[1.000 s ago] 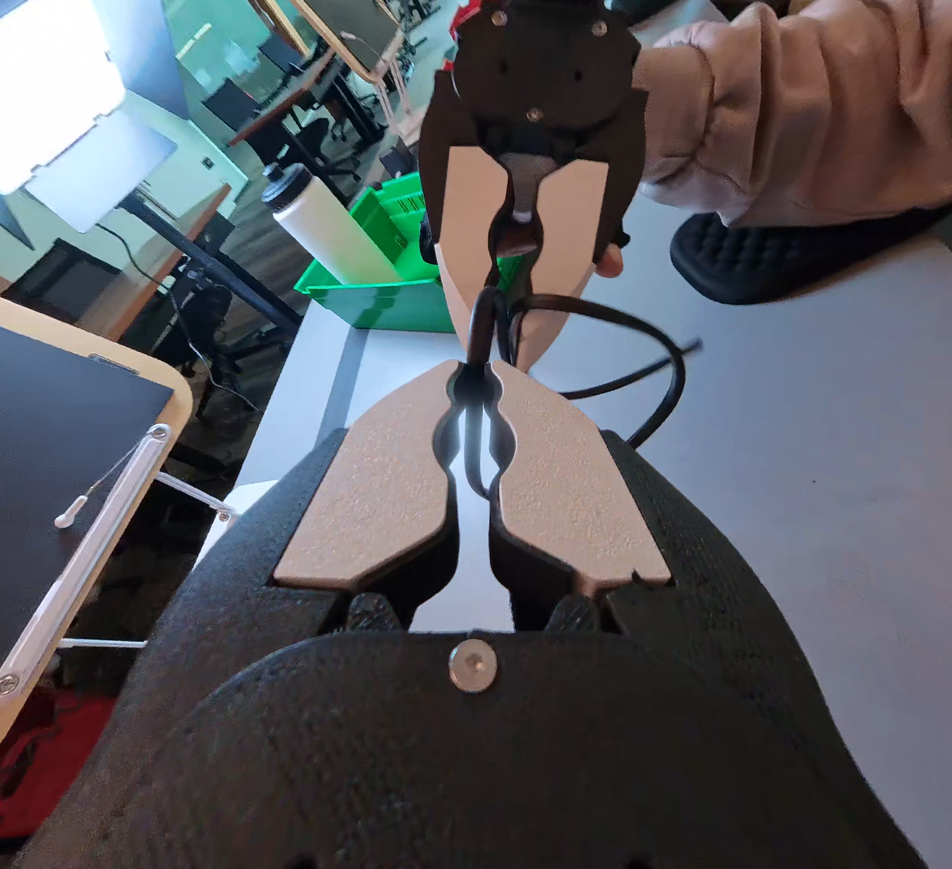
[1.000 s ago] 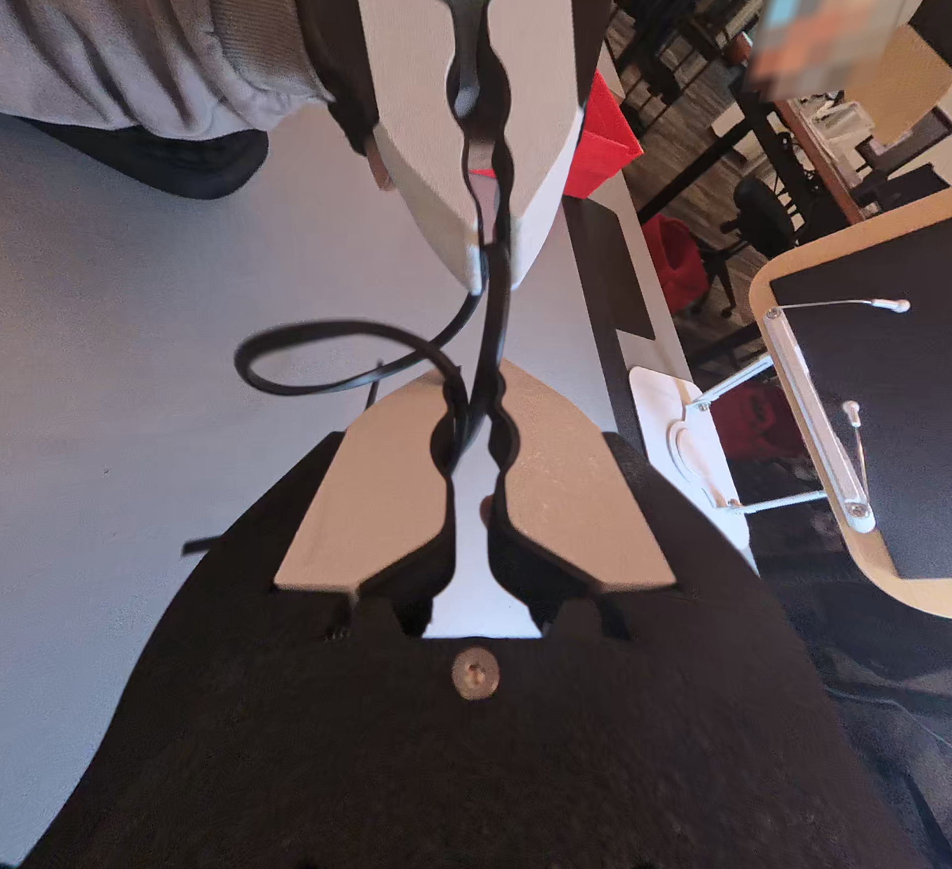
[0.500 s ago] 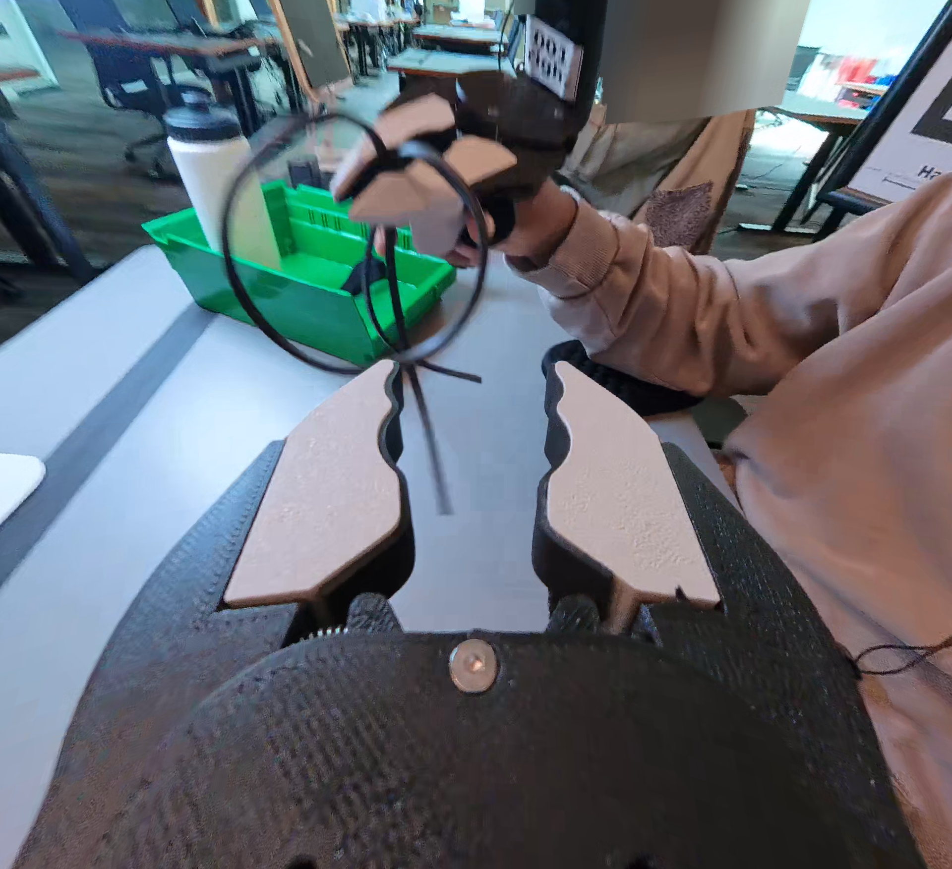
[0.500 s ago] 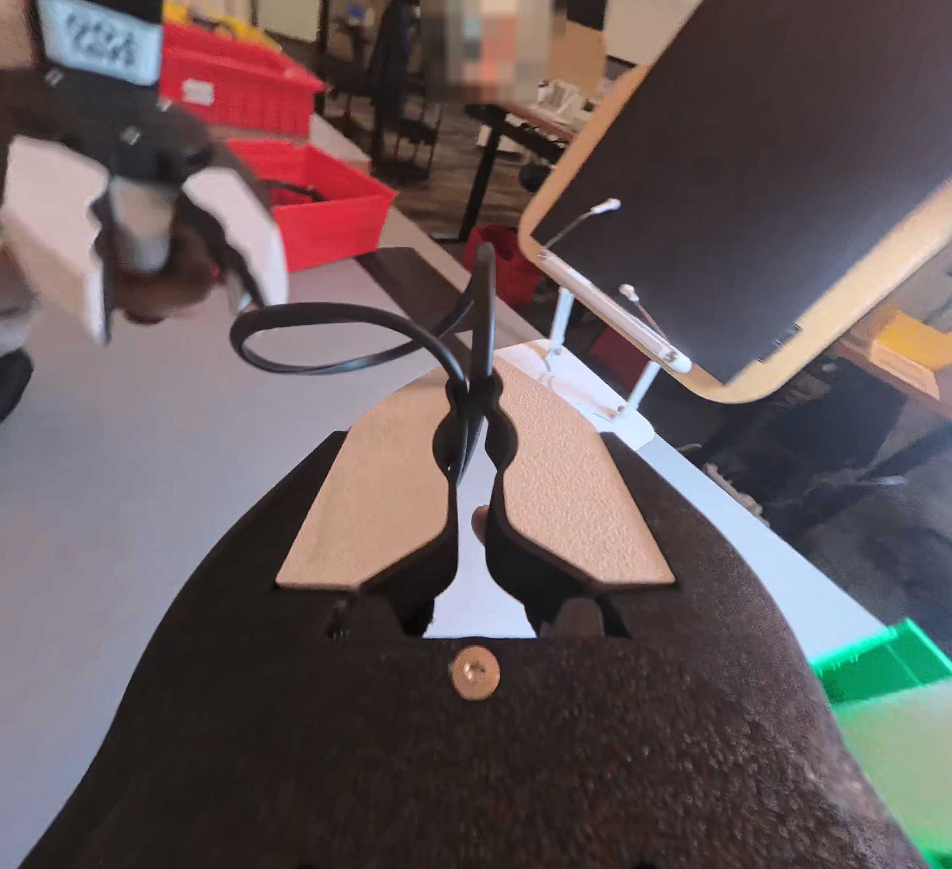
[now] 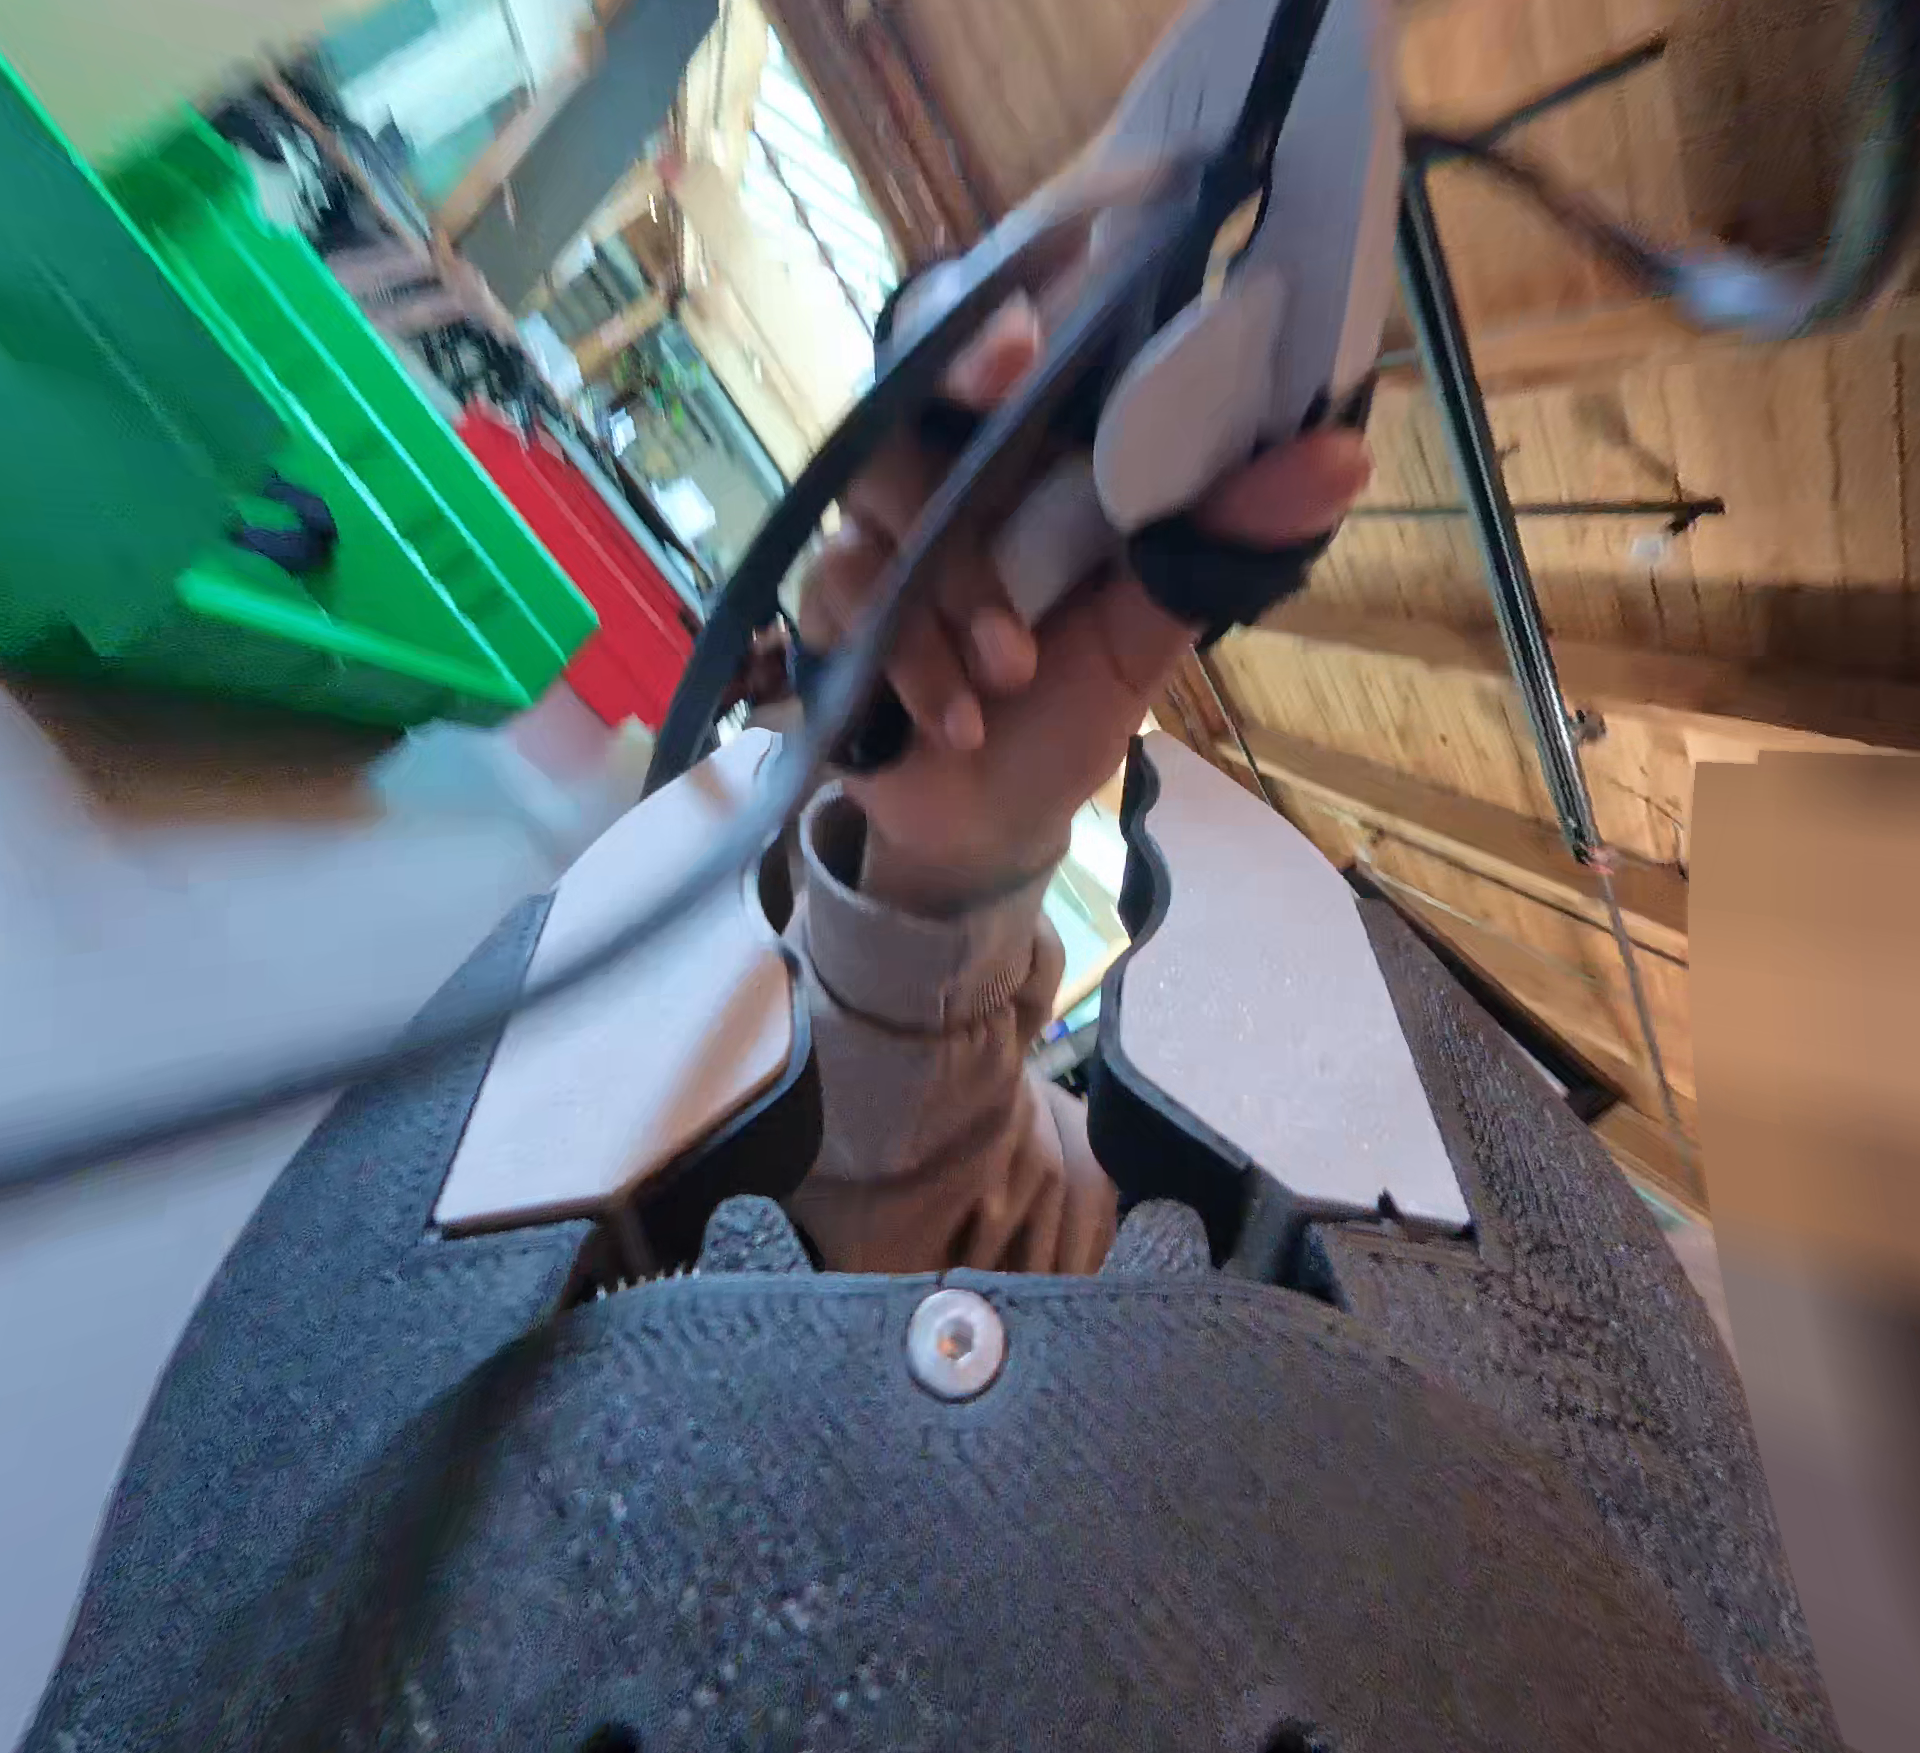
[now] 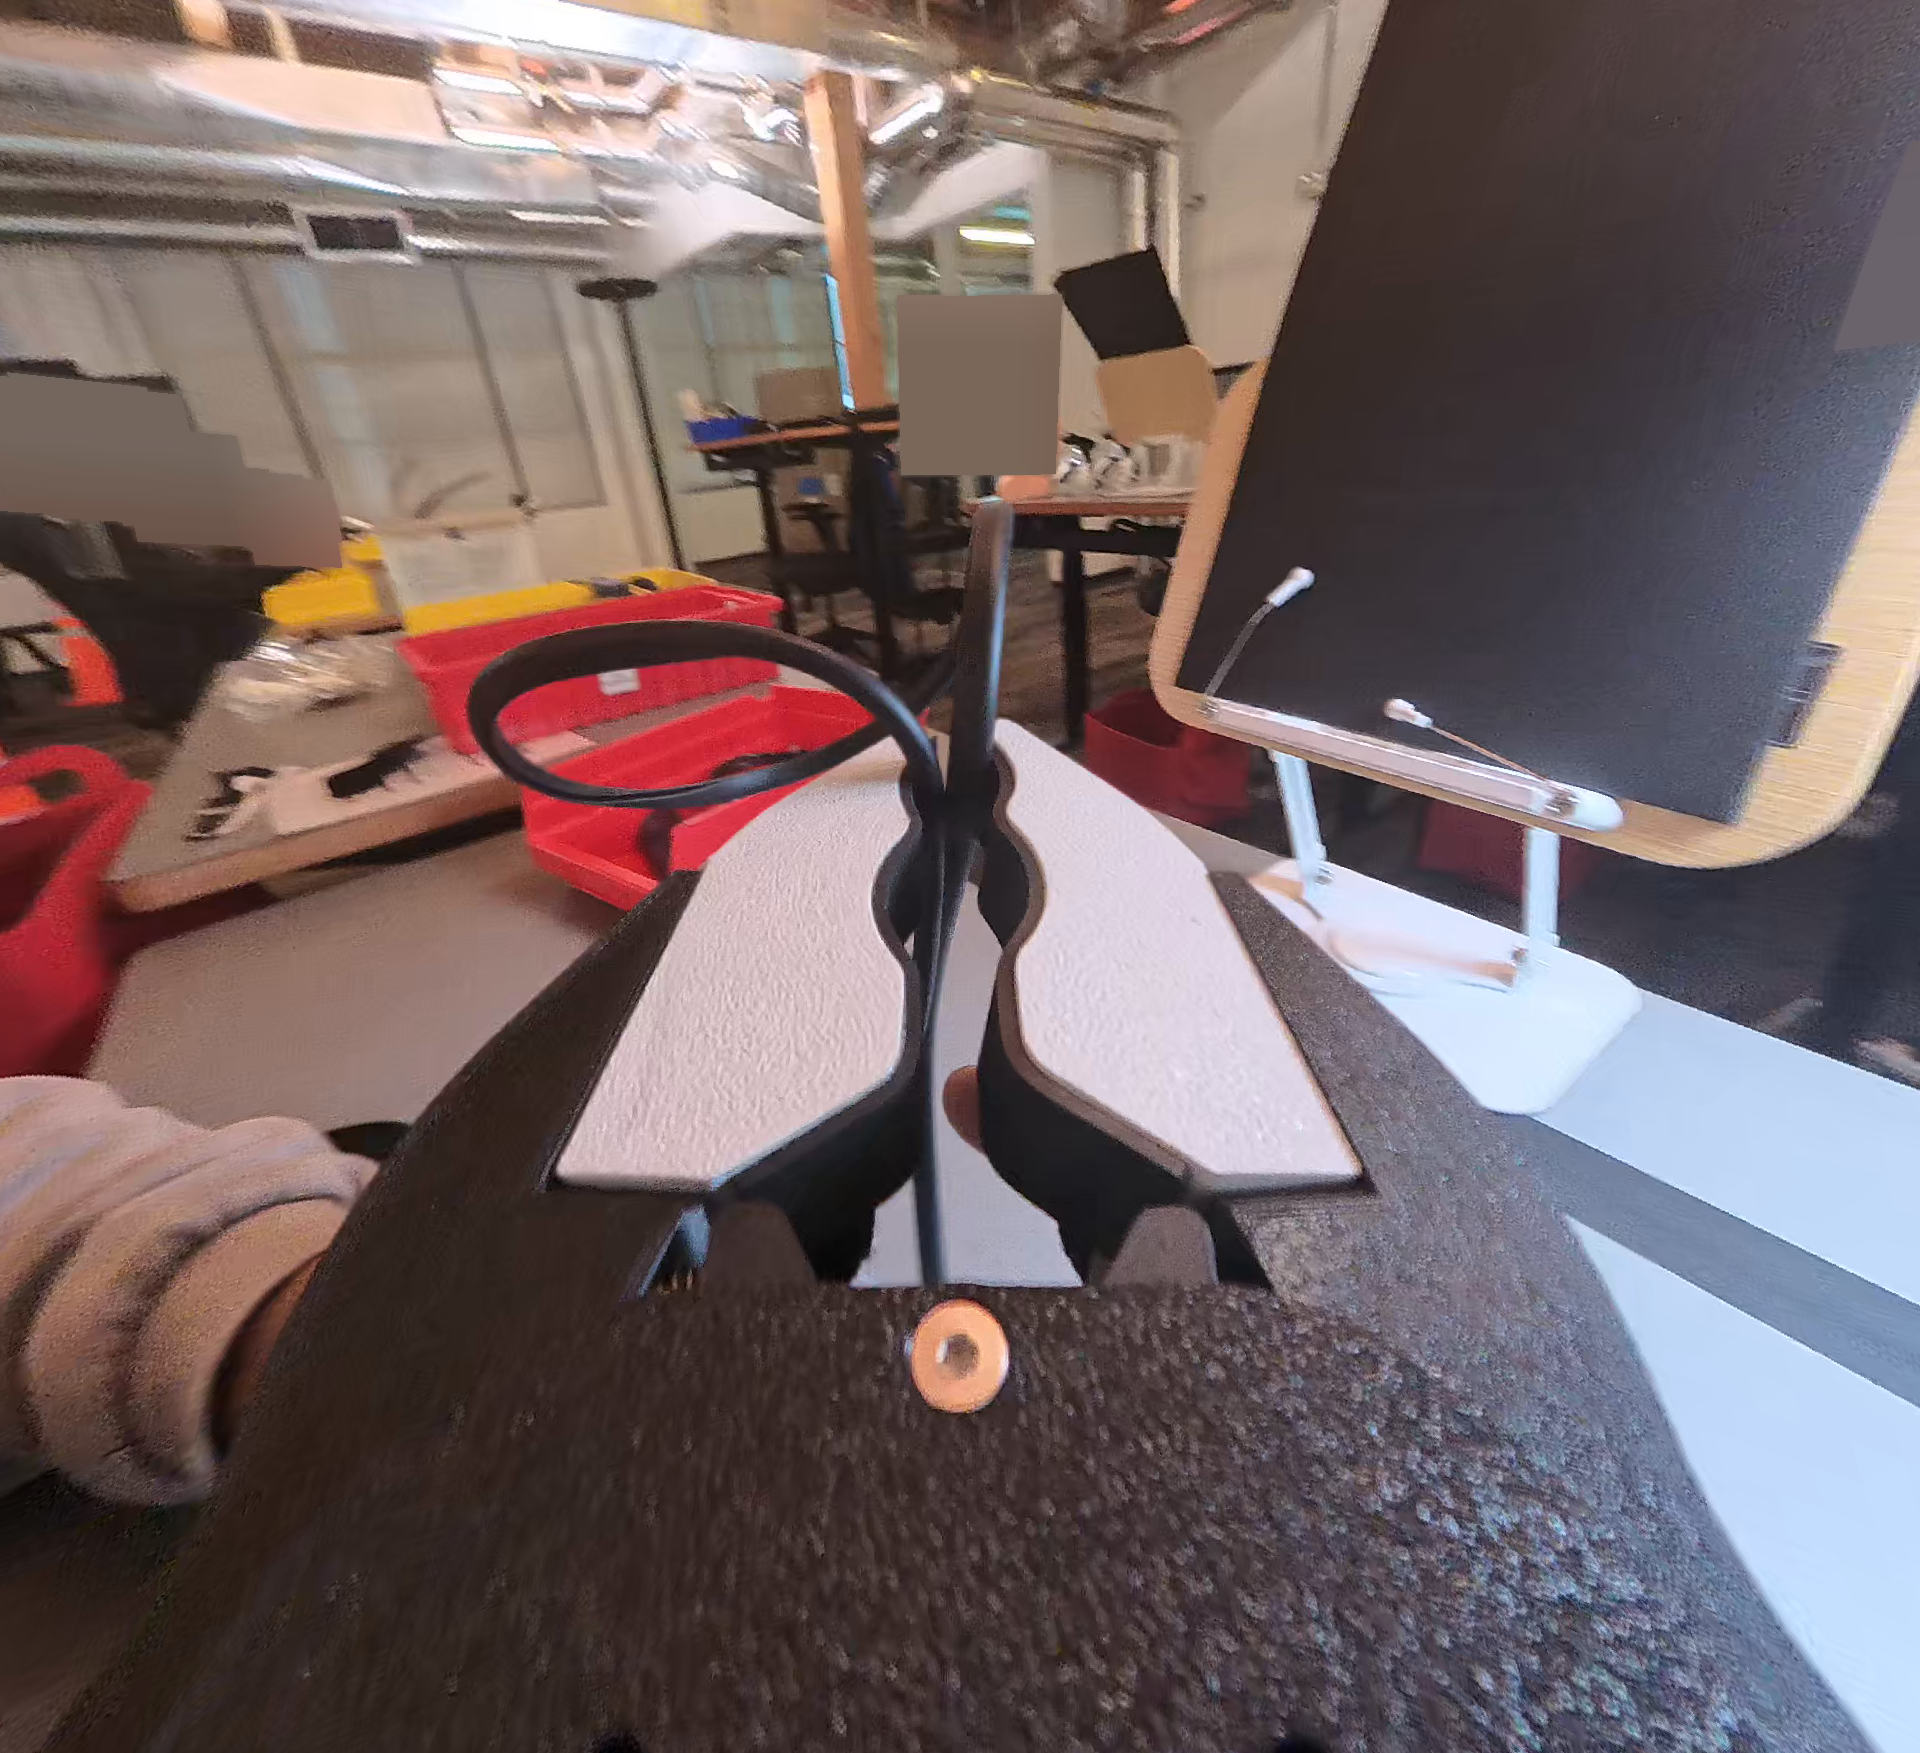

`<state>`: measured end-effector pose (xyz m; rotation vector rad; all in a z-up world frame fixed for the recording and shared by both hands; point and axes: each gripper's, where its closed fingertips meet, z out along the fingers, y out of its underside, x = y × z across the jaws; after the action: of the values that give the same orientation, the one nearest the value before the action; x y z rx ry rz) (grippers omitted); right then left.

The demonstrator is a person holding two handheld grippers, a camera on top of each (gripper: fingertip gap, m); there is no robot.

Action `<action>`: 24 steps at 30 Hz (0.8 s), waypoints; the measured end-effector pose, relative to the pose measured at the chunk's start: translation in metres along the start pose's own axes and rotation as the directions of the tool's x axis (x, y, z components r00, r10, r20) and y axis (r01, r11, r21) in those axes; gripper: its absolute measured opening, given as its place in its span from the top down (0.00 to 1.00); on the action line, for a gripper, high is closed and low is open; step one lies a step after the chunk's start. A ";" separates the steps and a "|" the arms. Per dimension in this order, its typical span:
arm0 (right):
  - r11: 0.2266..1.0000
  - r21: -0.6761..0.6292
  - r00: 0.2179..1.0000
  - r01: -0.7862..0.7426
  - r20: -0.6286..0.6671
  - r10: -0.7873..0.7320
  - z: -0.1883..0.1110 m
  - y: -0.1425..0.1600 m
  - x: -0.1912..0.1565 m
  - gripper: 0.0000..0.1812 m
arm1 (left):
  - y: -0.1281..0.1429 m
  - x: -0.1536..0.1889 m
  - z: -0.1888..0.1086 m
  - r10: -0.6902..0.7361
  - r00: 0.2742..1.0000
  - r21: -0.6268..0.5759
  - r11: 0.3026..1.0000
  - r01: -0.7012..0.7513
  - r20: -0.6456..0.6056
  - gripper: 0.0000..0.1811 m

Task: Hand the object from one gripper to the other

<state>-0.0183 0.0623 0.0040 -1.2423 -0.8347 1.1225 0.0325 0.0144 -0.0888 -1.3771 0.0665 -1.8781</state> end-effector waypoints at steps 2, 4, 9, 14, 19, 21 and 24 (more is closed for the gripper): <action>0.999 0.011 0.996 -0.036 0.077 0.035 0.002 -0.001 -0.014 0.97 | -0.029 0.008 -0.012 0.062 0.998 0.106 0.992 -0.061 -0.005 0.67; 0.997 0.003 0.989 -0.074 0.131 0.073 0.005 0.003 -0.024 0.97 | -0.054 0.018 -0.024 0.124 0.992 0.186 0.975 -0.123 0.006 0.67; 0.985 -0.062 0.933 -0.158 0.316 0.170 0.012 0.021 -0.052 0.97 | -0.087 0.029 -0.043 0.154 0.988 0.270 0.951 -0.150 0.007 0.68; 0.984 -0.170 0.897 -0.057 0.423 0.125 0.014 0.049 -0.069 0.97 | -0.099 0.036 -0.051 0.192 0.981 0.276 0.942 -0.188 0.011 0.76; 0.956 -0.257 0.883 0.143 0.469 -0.006 0.010 0.077 -0.072 0.97 | -0.105 0.034 -0.058 0.310 0.947 0.189 0.928 -0.321 0.084 0.96; 0.932 -0.297 0.881 0.208 0.472 -0.046 0.008 0.087 -0.069 0.97 | -0.102 0.030 -0.057 0.378 0.917 0.106 0.914 -0.392 0.127 0.97; 0.896 -0.356 0.872 0.265 0.484 -0.066 0.004 0.101 -0.064 0.97 | -0.091 0.025 -0.054 0.545 0.819 -0.063 0.837 -0.543 0.180 0.98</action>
<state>-0.0584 -0.0020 -0.0884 -1.2204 -1.5853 1.1484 -0.0653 0.0405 -0.0485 -1.3584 0.3385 -1.2617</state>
